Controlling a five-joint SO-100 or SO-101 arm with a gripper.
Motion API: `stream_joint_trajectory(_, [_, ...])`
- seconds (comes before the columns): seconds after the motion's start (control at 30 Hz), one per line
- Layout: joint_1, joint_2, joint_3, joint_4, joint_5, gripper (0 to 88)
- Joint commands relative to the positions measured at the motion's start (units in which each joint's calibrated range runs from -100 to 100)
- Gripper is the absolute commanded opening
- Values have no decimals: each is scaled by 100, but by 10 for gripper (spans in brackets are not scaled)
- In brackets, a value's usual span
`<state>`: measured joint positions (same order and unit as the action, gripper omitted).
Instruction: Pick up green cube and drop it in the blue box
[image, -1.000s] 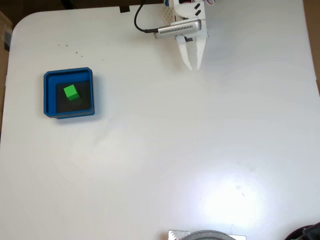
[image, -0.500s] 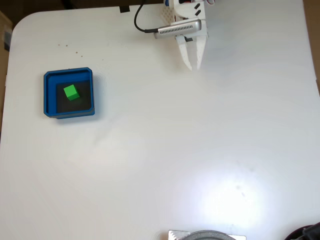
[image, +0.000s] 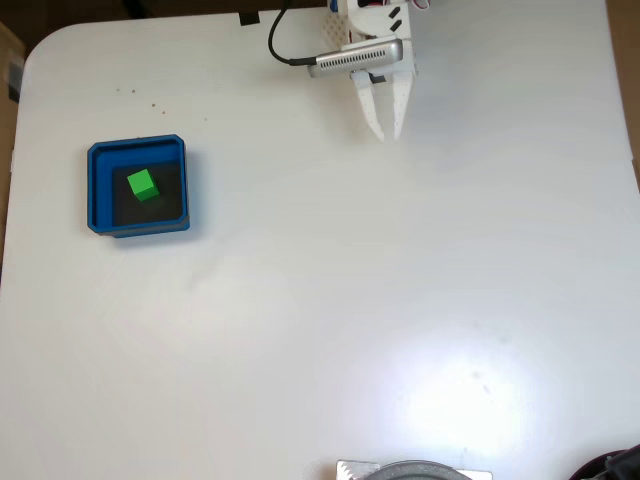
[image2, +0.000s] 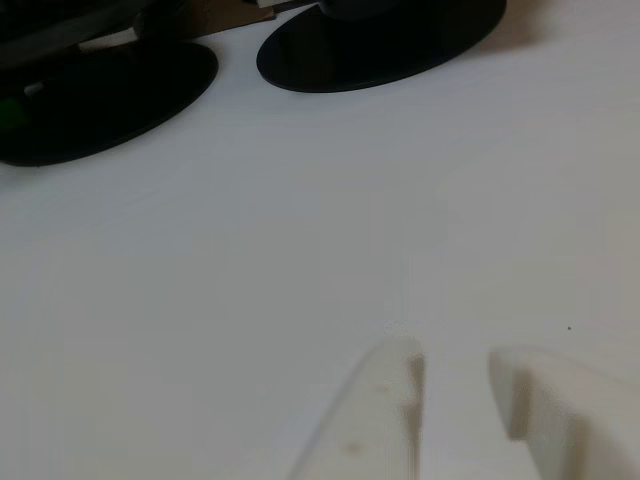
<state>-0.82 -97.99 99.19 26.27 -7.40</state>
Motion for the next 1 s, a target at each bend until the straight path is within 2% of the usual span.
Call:
stream_joint_trajectory(0.0, [-25,-33,0,-71,34,11])
stream_joint_trajectory(0.37, [-25,-25,-9,-79,54,11])
stream_joint_trajectory(0.53, [-25,-42,27,-79,337,11])
stream_joint_trajectory(0.97, [-25,-42,27,-71,342,11])
